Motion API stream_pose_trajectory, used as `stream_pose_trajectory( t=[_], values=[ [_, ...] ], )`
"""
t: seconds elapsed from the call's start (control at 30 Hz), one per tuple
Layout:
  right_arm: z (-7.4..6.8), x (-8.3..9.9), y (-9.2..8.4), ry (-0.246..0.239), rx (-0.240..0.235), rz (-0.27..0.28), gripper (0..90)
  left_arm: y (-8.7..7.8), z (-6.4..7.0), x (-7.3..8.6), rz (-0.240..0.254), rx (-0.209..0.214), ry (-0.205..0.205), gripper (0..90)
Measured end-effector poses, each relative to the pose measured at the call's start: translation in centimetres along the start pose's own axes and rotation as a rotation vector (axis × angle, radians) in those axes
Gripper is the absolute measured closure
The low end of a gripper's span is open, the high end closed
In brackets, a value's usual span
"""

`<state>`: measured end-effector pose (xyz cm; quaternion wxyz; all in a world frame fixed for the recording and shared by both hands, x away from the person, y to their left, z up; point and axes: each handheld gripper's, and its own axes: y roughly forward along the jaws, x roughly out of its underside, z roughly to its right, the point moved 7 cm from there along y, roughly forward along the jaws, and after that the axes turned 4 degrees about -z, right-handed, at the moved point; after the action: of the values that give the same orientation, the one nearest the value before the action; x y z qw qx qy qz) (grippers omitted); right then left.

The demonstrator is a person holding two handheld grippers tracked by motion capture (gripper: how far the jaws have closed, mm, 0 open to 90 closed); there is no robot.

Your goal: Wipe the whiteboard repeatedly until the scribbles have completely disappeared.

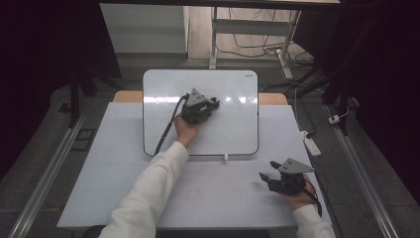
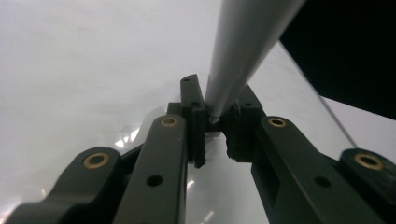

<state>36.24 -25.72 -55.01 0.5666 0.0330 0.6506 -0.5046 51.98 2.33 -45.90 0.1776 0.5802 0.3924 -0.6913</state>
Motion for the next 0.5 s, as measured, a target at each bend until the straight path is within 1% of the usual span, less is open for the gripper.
stream_pose_trajectory(
  t=[0.07, 0.1, 0.13, 0.17, 0.23, 0.3, 0.33, 0.37, 0.4, 0.43, 0.5],
  values=[
    [0.0, 0.0, 0.0, -0.002, -0.001, 0.0, 38.3, -0.8, -1.4, -0.2, 0.014, -0.016, -0.037, 78.6],
    [0.0, 0.0, 0.0, -0.003, -0.001, 0.001, 38.3, -0.9, -1.6, -0.2, 0.017, -0.013, -0.048, 78.6],
    [0.0, 0.0, 0.0, -0.004, -0.001, 0.002, 38.3, -0.9, -1.5, -0.2, 0.017, -0.015, -0.049, 78.6],
    [0.0, 0.0, 0.0, -0.005, -0.001, 0.001, 38.3, -0.6, -1.1, -0.1, 0.014, -0.01, -0.044, 78.6],
    [0.0, 0.0, 0.0, -0.006, -0.001, 0.001, 38.3, 0.1, 0.2, 0.3, 0.003, 0.021, -0.034, 78.5],
    [-0.1, -0.1, 0.0, -0.004, 0.0, 0.001, 38.3, 0.8, 1.7, 0.7, -0.015, 0.044, -0.001, 78.6],
    [-0.1, -0.1, 0.0, -0.004, 0.001, 0.002, 38.3, 1.0, 2.2, 0.8, -0.023, 0.047, 0.02, 78.6],
    [-0.1, -0.1, 0.0, -0.003, 0.002, 0.002, 38.3, 1.0, 2.4, 0.9, -0.028, 0.044, 0.035, 78.5],
    [0.0, -0.1, 0.0, -0.004, 0.002, 0.002, 38.3, 0.8, 2.3, 0.8, -0.03, 0.043, 0.038, 78.5],
    [0.0, 0.0, 0.0, -0.004, 0.0, 0.001, 38.3, 0.5, 1.8, 0.8, -0.029, 0.04, 0.032, 78.6],
    [0.0, 0.0, 0.0, -0.007, 0.001, -0.001, 38.2, -0.3, 0.3, 0.7, -0.023, 0.01, 0.019, 78.5]
  ],
)
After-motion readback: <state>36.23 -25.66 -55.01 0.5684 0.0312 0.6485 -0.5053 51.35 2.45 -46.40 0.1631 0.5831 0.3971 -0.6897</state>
